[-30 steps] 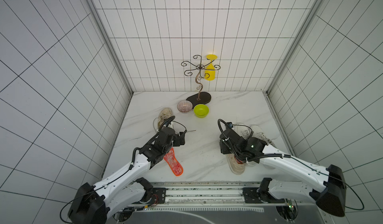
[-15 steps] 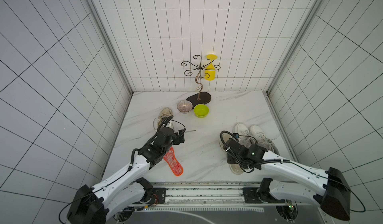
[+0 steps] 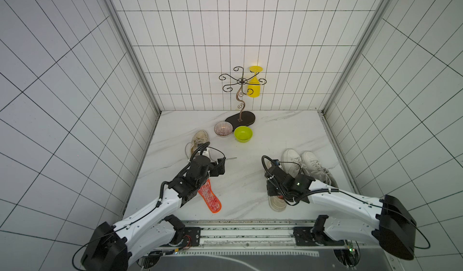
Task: Remove the insole from the shoe
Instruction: Move the shoe to the center of the board.
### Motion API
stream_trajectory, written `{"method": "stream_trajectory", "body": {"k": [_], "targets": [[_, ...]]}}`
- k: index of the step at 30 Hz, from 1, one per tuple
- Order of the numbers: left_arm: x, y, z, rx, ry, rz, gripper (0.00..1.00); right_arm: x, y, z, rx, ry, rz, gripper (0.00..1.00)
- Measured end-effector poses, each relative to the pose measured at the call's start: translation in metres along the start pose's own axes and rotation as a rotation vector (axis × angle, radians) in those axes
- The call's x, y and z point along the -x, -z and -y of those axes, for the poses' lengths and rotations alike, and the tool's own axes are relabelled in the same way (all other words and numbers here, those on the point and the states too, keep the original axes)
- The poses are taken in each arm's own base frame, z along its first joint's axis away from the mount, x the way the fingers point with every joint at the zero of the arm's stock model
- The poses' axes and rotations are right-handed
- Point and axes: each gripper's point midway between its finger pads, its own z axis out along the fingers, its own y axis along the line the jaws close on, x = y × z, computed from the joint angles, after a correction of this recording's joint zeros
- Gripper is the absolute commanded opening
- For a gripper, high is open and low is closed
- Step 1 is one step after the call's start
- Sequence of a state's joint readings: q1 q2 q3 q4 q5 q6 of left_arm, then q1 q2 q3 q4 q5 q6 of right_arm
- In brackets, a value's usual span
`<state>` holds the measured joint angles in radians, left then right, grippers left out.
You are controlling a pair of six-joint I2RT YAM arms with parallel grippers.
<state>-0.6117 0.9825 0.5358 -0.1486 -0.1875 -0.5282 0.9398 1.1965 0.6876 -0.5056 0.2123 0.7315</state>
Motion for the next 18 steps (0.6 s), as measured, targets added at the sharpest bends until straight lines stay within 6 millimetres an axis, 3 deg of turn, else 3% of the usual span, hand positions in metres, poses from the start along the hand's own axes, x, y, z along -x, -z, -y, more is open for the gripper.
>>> {"method": "stream_trajectory", "body": {"k": [10,18], "targets": [[-0.012,-0.003,0.003,-0.018,0.006,-0.025,0.95,0.000,-0.027,-0.054,0.078,0.181,-0.032,0.00],[-0.014,0.005,-0.002,-0.013,0.005,-0.015,0.95,0.022,-0.038,-0.101,0.152,0.240,0.001,0.00]]}}
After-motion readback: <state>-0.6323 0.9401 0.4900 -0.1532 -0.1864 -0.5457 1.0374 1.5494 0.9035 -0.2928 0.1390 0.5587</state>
